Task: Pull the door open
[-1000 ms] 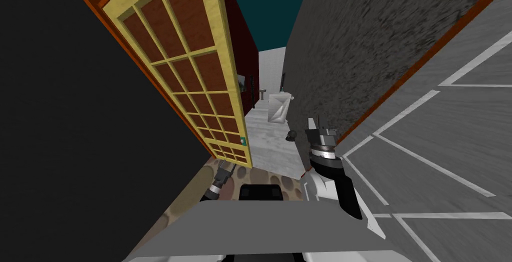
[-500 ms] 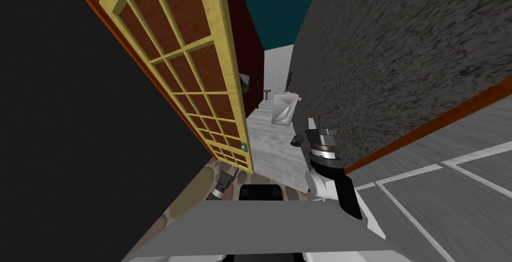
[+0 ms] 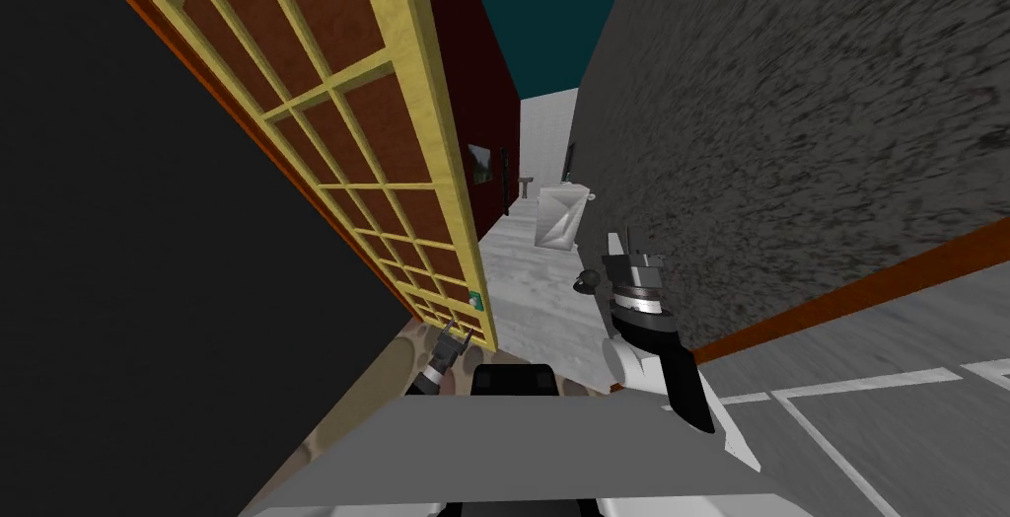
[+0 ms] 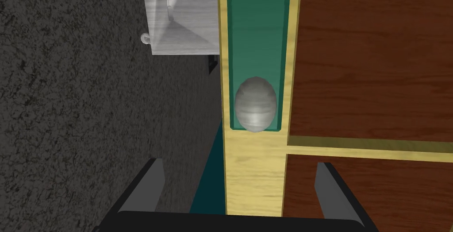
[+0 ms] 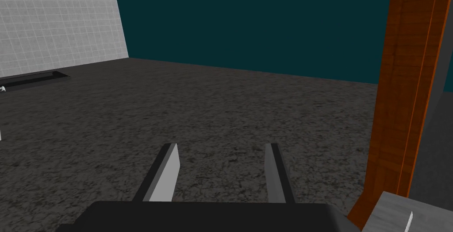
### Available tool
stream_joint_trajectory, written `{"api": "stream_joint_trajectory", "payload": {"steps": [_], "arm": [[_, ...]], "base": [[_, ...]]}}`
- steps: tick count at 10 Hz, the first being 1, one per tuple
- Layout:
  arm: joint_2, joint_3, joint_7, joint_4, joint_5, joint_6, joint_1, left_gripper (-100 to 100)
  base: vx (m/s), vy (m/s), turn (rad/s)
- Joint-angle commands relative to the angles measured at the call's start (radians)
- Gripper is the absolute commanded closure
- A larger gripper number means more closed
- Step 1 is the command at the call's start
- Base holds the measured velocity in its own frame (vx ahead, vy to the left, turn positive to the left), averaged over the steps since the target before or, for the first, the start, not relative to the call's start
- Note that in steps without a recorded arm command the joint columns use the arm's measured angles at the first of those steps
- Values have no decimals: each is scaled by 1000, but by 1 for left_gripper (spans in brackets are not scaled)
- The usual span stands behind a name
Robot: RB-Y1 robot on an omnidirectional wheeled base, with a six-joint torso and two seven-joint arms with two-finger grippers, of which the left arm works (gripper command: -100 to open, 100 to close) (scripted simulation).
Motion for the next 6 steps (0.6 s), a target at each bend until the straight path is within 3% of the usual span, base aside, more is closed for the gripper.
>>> {"api": "stream_joint_trajectory", "payload": {"steps": [1,6], "arm": [[16,-10,0,32,-5,8,-37,-100],[49,-35,4,112,-17,21,-130,-100]], "base": [[93,-49,62],[70,-31,90]]}}
